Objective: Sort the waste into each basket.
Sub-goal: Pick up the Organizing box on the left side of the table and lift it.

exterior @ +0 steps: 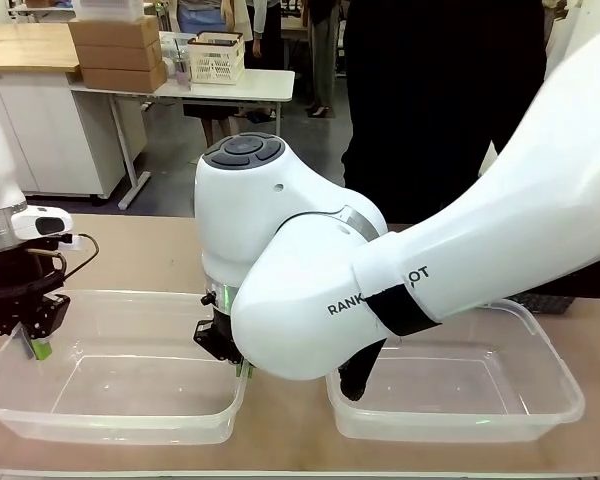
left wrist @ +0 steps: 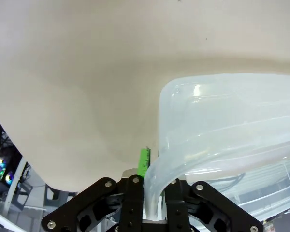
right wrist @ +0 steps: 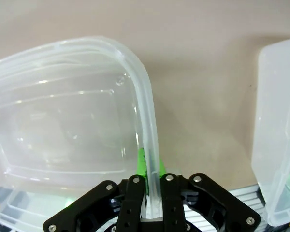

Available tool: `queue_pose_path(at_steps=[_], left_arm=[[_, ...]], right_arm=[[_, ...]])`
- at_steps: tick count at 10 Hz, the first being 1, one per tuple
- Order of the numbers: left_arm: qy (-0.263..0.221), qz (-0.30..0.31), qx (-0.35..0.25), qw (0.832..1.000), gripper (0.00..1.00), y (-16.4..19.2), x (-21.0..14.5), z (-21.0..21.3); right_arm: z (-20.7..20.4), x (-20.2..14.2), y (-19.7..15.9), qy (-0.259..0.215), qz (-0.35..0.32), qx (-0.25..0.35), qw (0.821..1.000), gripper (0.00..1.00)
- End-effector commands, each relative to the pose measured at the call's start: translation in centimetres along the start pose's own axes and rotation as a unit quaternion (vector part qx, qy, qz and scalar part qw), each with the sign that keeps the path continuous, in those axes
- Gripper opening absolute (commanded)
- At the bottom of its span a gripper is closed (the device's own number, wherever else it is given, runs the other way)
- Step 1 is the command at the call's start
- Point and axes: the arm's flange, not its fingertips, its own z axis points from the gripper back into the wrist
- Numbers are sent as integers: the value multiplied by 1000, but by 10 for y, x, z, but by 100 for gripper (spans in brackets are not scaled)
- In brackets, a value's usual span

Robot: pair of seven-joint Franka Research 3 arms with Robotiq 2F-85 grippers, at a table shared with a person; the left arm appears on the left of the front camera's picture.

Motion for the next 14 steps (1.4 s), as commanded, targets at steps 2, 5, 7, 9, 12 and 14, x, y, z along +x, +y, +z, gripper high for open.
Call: queue_pose_path(at_steps=[2, 5, 7, 9, 12, 14], left_arm=[[-22, -3, -11, 1000, 0, -7, -94, -80], [-35, 1, -40, 999, 0, -16, -96, -40], [-63, 23, -37, 997, 0, -33, -91, 49], [-107, 42, -27, 993, 0, -39, -79, 136], [-84, 25, -40, 995, 0, -36, -79, 103], [-84, 25, -40, 995, 0, -36, -79, 103]], right_arm=[[5, 5, 1, 5, 14, -9, 1000, 0], [32, 22, -3, 19, 31, -29, 999, 0], [102, 52, -5, 39, 79, -49, 995, 0], [168, 76, -14, 46, 95, -65, 992, 0], [180, 68, -11, 34, 87, -44, 995, 0], [180, 68, -11, 34, 87, -44, 995, 0]])
